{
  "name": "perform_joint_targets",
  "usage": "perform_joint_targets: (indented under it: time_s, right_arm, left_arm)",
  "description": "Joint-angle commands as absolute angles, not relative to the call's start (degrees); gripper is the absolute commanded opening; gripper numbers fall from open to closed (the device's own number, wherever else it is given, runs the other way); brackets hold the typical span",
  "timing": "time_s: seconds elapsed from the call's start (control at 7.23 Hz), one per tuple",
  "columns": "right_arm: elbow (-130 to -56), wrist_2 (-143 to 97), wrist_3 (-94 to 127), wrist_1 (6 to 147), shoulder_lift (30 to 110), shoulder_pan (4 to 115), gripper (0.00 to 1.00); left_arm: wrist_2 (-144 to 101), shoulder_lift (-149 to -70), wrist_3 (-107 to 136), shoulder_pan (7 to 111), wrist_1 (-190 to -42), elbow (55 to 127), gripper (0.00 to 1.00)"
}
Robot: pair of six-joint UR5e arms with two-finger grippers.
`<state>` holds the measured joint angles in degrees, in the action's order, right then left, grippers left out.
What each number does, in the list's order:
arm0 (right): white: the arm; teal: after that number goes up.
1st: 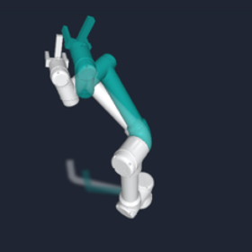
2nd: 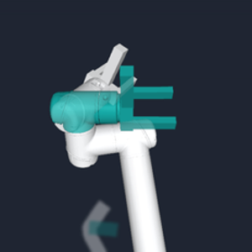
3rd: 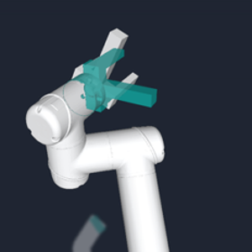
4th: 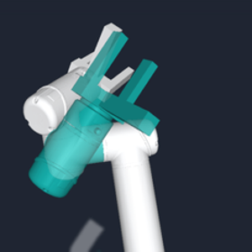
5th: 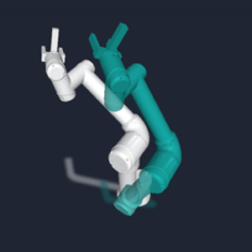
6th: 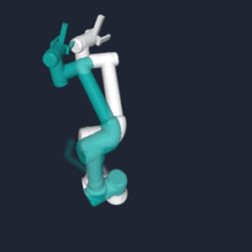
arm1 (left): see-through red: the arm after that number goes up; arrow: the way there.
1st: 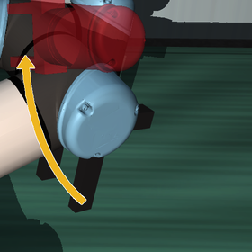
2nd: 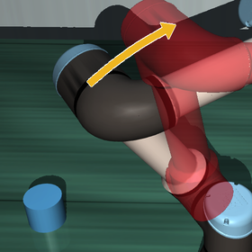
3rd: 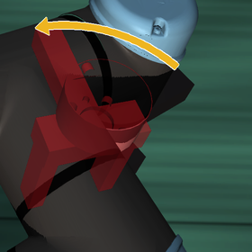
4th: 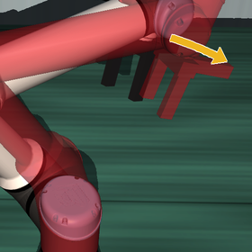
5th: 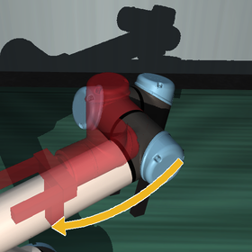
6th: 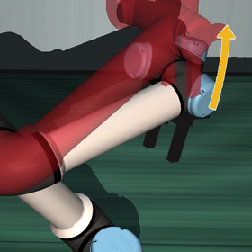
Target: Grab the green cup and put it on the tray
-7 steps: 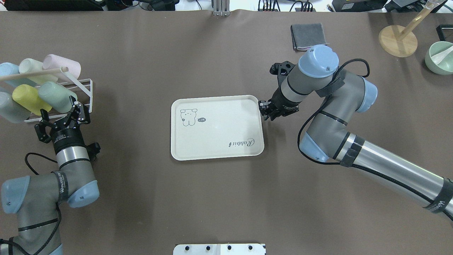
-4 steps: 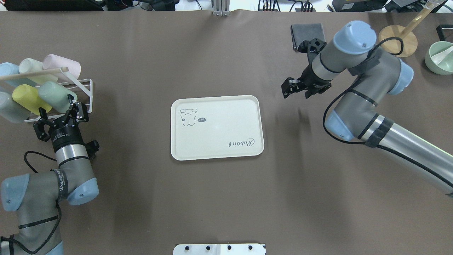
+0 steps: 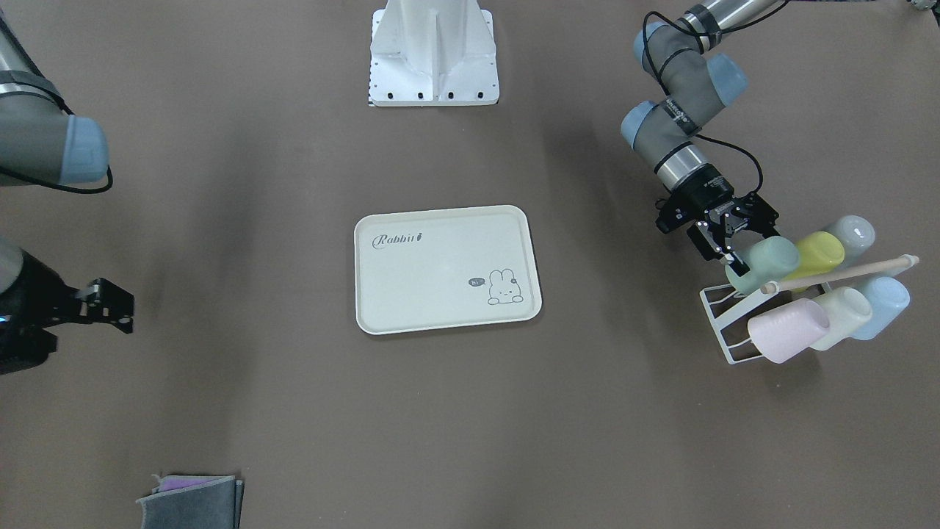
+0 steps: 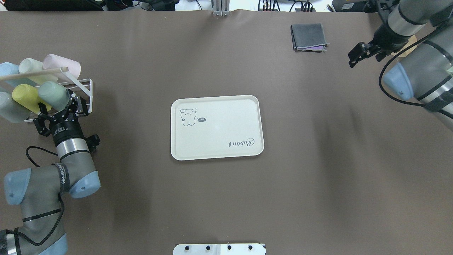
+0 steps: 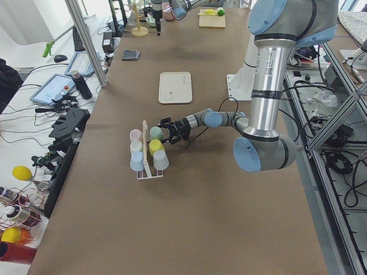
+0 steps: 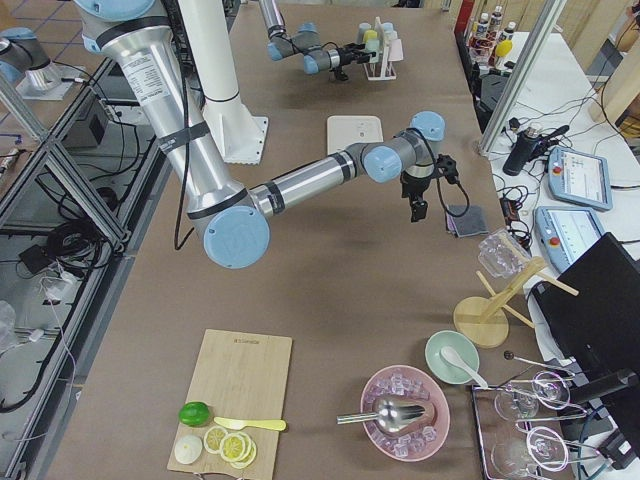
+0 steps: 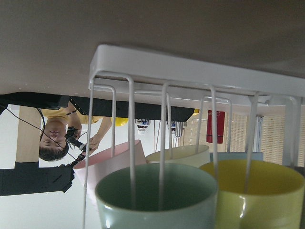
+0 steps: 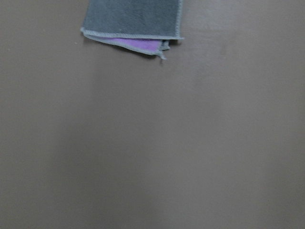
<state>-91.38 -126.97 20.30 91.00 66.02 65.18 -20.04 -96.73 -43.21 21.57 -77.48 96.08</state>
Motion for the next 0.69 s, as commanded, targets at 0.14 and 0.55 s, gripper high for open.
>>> perform_joint_targets:
  time_s: [0.14, 0.55]
  right_arm:
    - [-98.4, -125.9, 8.3, 104.7, 76.1, 74.1, 1.00]
    - [-97.9, -125.5, -6.5, 104.5, 87.1, 85.4, 1.00]
  left_arm:
    - [-20.3, -96.9, -43.2, 22.1, -77.9, 95.5, 0.98]
    - [-20.1, -97.0, -43.6, 22.2, -80.2, 94.8, 0.97]
